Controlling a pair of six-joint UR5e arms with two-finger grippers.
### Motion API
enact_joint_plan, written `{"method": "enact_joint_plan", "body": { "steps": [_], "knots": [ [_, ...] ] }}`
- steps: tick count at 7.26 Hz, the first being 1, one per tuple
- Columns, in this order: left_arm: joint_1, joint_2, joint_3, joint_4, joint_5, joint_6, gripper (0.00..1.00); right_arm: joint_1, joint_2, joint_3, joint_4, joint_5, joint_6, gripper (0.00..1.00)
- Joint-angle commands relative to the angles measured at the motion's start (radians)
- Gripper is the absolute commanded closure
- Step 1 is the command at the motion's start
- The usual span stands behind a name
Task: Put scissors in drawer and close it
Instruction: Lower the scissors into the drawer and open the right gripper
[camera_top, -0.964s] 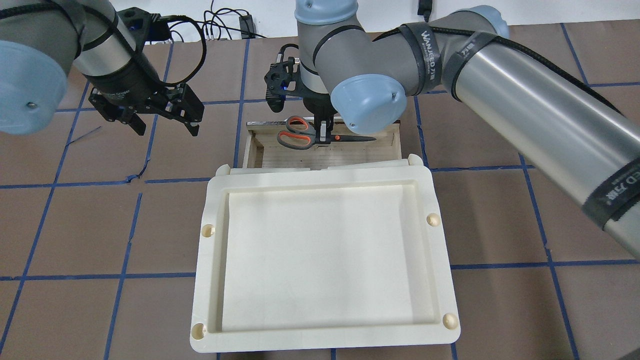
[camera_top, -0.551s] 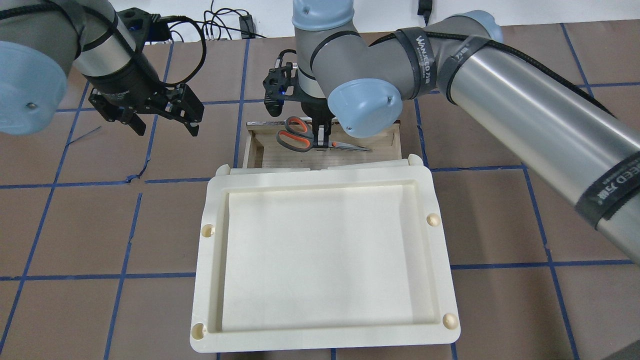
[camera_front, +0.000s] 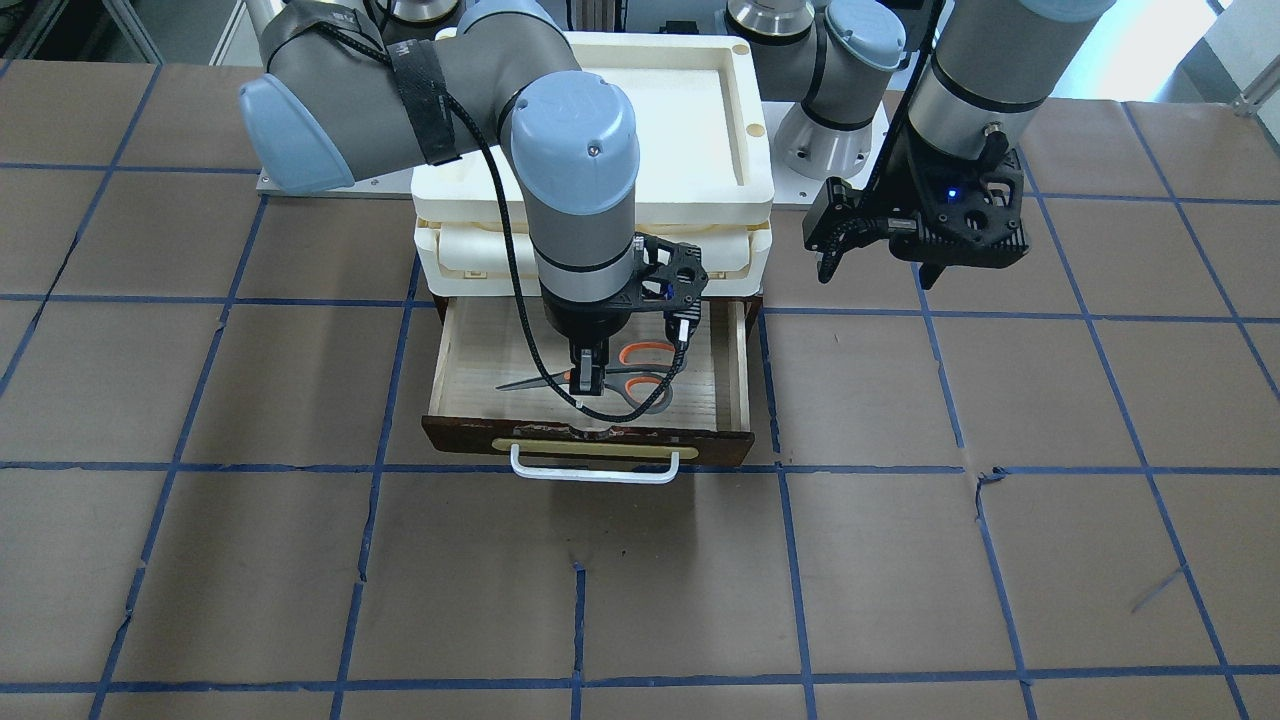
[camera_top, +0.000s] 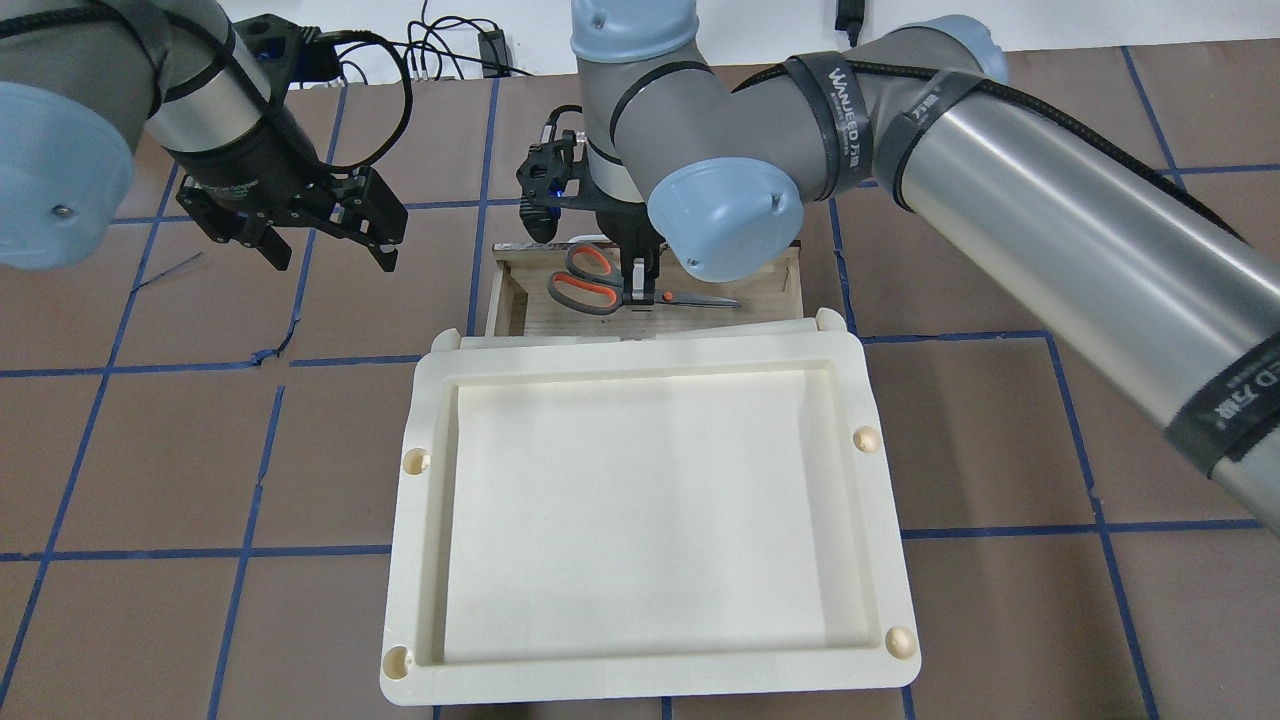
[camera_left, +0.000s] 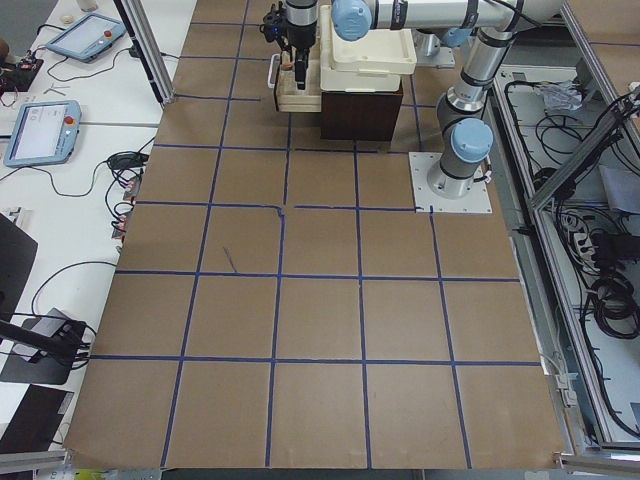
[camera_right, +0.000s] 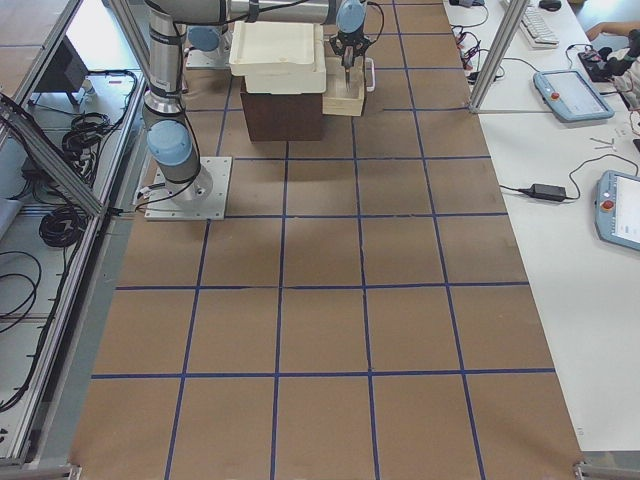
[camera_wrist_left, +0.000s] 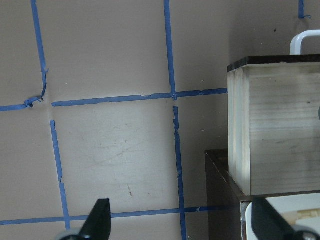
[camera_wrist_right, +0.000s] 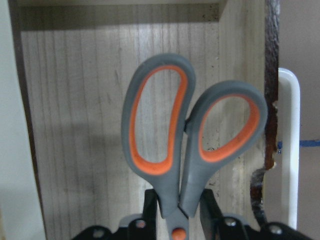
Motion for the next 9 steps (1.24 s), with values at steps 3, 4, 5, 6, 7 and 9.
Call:
{"method": "enact_joint_plan", "body": {
  "steps": [3, 4, 5, 6, 7, 9],
  "knots": [
    [0.002, 0.001, 0.001, 0.000, 0.001, 0.002, 0.00, 0.002, 0.004, 0.034, -0.016, 0.004, -0.010, 0.82],
    [0.002, -0.001, 0.001, 0.000, 0.001, 0.002, 0.00, 0.002, 0.004, 0.034, -0.016, 0.012, -0.005, 0.55],
    [0.002, 0.001, 0.001, 0.000, 0.001, 0.000, 0.00, 0.002, 0.006, 0.034, -0.016, 0.015, -0.002, 0.42],
    [0.002, 0.001, 0.001, 0.000, 0.001, 0.002, 0.00, 0.001, 0.004, 0.032, -0.015, 0.016, 0.000, 0.35],
    [0.003, 0.001, 0.001, 0.000, 0.001, 0.006, 0.00, 0.001, -0.002, 0.028, -0.013, 0.016, 0.004, 0.34],
    [0.002, 0.001, 0.001, 0.000, 0.001, -0.001, 0.00, -0.028, -0.019, -0.038, -0.001, 0.003, 0.022, 0.33]
  ]
}}
